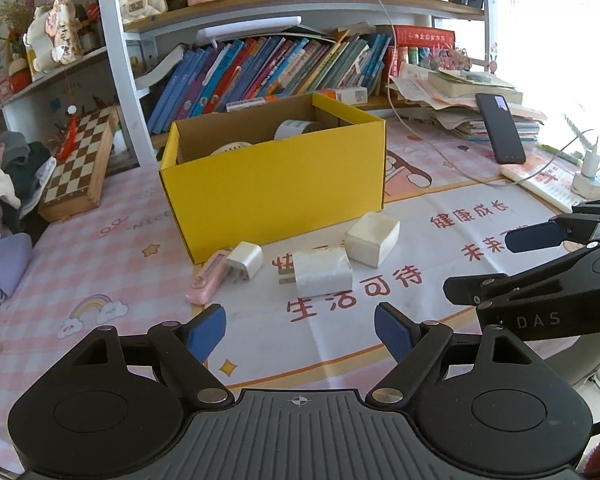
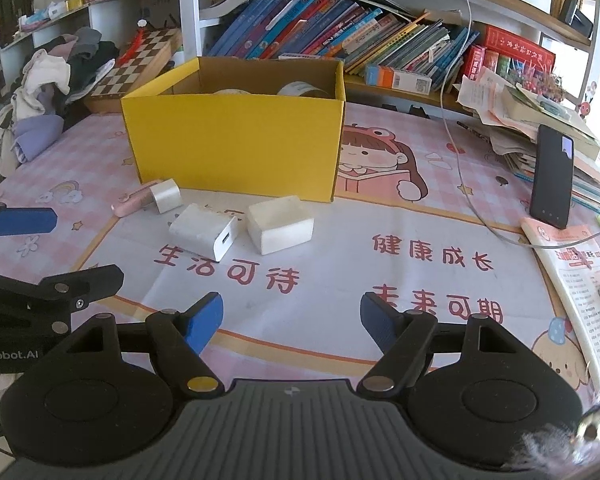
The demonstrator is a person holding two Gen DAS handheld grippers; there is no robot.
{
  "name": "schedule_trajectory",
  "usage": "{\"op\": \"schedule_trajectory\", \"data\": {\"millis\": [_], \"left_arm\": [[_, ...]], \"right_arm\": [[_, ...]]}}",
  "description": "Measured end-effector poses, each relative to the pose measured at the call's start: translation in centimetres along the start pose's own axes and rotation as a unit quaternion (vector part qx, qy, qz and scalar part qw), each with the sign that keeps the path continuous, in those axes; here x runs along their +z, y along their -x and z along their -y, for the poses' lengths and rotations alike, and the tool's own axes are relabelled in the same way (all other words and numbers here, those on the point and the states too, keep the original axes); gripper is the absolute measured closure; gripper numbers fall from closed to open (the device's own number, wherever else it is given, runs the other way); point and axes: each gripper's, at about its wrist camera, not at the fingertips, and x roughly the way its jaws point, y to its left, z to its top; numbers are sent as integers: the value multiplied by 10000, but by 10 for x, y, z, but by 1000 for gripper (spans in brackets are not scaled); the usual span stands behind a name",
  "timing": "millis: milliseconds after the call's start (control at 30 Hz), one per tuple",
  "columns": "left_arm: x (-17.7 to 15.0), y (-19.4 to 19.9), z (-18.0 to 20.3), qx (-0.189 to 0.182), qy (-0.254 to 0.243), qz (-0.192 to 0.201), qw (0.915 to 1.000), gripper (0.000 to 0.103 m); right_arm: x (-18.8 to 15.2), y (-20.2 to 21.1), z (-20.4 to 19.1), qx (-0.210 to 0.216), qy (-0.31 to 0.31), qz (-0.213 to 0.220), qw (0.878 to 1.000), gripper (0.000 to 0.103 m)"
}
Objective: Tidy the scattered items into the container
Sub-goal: 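Move the left tool to the white plug charger while the right tool approaches the white cube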
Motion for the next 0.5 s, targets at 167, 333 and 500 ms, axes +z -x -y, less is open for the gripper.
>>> {"op": "schedule_trajectory", "data": {"millis": [167,333,500], "left_arm": [[1,-4,0,0,37,-34,10000,19],[3,-9,0,-37,64,-53,10000,19],[6,-14,-1,-33,41,-52,10000,19]], "right_arm": [[3,-4,2,33,19,-33,10000,28],[7,-11,4,79,40,-66,9999,28],[12,-18,6,125,62,-100,9999,28]]}}
